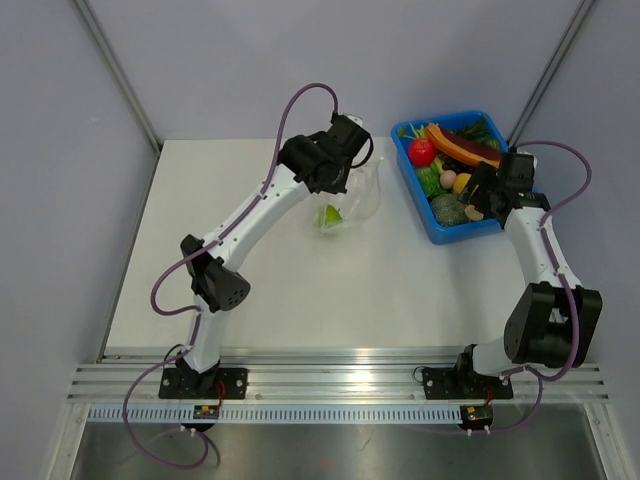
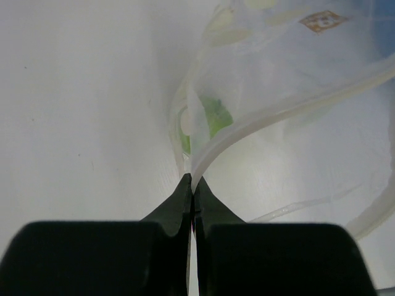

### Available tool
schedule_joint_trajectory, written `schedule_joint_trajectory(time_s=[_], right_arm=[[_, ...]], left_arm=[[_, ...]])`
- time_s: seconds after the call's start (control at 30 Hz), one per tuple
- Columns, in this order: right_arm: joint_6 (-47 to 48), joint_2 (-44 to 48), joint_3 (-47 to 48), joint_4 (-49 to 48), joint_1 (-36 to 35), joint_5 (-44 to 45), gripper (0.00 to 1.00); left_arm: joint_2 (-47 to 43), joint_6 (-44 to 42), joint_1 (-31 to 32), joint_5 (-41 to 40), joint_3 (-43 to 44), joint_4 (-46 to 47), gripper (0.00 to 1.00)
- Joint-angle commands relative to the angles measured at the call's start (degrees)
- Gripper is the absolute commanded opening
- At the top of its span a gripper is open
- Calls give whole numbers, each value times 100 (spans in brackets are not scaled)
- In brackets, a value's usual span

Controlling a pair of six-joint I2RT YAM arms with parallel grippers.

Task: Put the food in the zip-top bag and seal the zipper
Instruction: Pick up the fake fruit from the bin.

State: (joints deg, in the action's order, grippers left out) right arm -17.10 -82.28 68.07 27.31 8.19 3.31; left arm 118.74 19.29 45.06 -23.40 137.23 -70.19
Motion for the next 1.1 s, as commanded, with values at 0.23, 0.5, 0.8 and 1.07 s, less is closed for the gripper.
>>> schedule_joint_trajectory(time_s=[0.23,0.5,0.8,1.07], right_arm=[[49,-412,57,-270,52,-270,66],[-30,36,118,-77,52,-305,28],[-12,766,312,301,43,-717,27],[-153,1223,329,389,43,-1534,26]], left_arm=[[448,163,170,-157,102,401,0],[396,330,231,721,15,769,0],[273,514,231,1698,-170,1192,0],[238,576,205,1927,-223,1280,0]])
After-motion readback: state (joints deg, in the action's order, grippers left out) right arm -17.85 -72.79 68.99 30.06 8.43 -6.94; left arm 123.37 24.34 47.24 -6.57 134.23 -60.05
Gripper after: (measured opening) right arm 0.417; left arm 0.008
